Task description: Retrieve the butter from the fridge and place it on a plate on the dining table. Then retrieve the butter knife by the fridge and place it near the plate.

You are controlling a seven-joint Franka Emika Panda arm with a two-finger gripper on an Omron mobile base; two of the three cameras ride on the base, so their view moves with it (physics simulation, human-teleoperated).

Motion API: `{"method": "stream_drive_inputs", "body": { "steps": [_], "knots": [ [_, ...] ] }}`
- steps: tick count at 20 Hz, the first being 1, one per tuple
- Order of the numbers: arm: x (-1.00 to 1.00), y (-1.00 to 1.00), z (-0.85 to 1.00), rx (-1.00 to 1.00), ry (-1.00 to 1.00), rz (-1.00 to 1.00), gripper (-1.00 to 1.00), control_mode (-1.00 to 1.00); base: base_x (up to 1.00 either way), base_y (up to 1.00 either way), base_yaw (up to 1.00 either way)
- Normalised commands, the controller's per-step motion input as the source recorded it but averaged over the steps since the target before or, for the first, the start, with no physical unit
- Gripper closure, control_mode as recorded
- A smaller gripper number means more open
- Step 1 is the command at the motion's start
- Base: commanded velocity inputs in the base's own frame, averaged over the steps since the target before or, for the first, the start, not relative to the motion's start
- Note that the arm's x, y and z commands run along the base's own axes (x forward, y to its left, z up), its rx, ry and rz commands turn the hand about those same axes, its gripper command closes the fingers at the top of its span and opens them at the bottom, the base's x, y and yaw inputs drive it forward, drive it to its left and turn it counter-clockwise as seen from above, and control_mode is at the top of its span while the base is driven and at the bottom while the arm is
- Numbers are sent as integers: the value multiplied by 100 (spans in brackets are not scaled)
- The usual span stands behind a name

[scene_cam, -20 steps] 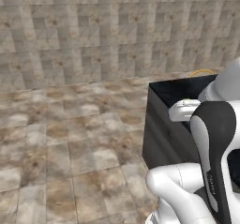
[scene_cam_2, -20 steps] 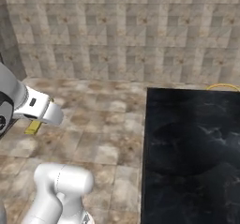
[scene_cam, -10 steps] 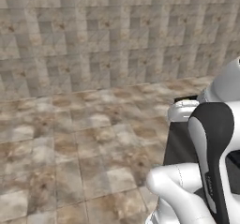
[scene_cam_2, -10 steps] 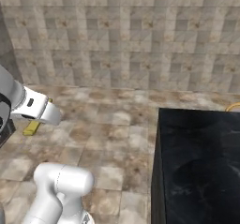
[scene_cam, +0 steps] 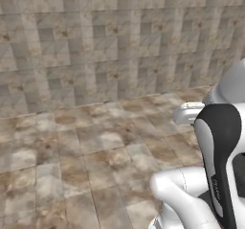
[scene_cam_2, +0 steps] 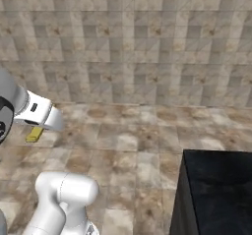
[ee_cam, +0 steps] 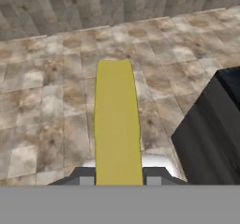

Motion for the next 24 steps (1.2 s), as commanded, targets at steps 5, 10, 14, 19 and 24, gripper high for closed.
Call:
{"method": "stream_drive_inputs", "body": {
  "steps": [5,10,14,19,24],
  "knots": [
    [0,0,0,0,0,0,100,100,100,70,-26],
    [0,0,0,0,0,0,100,100,100,40,-35],
    [0,0,0,0,0,0,100,100,100,26,-37],
    [0,0,0,0,0,0,100,100,100,41,-46],
    [0,0,0,0,0,0,100,100,100,19,-51]
  ]
}}
